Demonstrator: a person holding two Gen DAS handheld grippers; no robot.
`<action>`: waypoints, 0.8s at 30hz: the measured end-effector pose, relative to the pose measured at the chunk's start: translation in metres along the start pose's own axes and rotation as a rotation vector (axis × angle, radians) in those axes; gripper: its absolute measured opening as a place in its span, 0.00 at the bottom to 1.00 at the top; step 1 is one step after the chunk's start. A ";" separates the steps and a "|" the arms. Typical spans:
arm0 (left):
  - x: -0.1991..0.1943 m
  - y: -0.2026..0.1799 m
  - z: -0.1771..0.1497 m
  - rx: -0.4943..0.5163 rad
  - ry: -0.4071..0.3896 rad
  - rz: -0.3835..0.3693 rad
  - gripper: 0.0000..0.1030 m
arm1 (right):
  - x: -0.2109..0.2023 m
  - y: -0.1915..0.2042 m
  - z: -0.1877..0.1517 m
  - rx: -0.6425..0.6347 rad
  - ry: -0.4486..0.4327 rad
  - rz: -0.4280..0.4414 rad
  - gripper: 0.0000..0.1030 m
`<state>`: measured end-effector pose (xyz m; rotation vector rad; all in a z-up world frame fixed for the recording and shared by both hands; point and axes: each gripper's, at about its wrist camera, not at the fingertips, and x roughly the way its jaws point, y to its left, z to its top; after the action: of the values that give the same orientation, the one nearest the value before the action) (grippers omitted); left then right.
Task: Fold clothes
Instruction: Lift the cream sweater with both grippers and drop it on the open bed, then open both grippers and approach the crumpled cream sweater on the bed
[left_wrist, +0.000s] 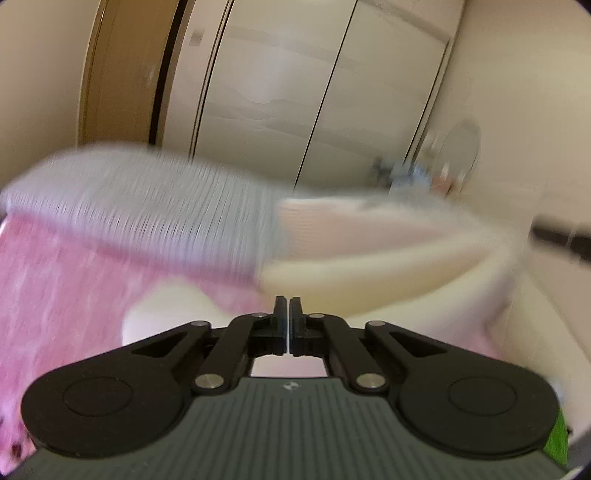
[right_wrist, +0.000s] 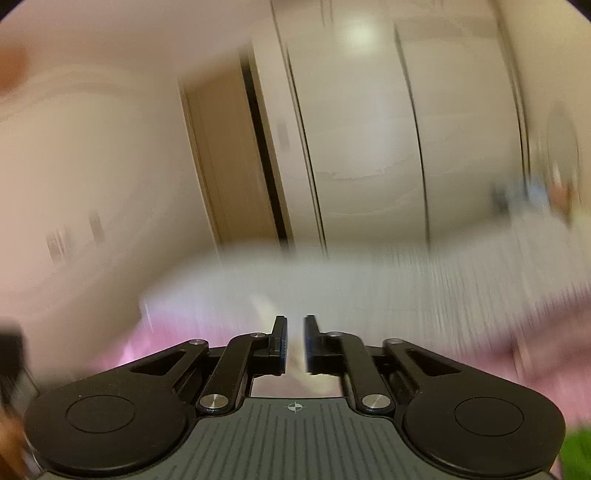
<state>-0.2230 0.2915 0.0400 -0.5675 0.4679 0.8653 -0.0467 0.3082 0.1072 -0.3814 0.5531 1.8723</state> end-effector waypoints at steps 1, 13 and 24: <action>0.005 0.006 -0.012 0.005 0.061 0.027 0.00 | 0.016 0.001 -0.017 0.010 0.103 -0.048 0.30; -0.021 0.027 -0.131 -0.033 0.354 0.229 0.05 | 0.015 0.024 -0.144 0.024 0.399 -0.073 0.47; -0.074 -0.003 -0.189 -0.022 0.367 0.401 0.19 | -0.039 0.030 -0.210 -0.034 0.496 -0.083 0.50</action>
<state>-0.2915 0.1278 -0.0581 -0.6674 0.9293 1.1536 -0.0614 0.1544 -0.0432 -0.8902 0.8208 1.7083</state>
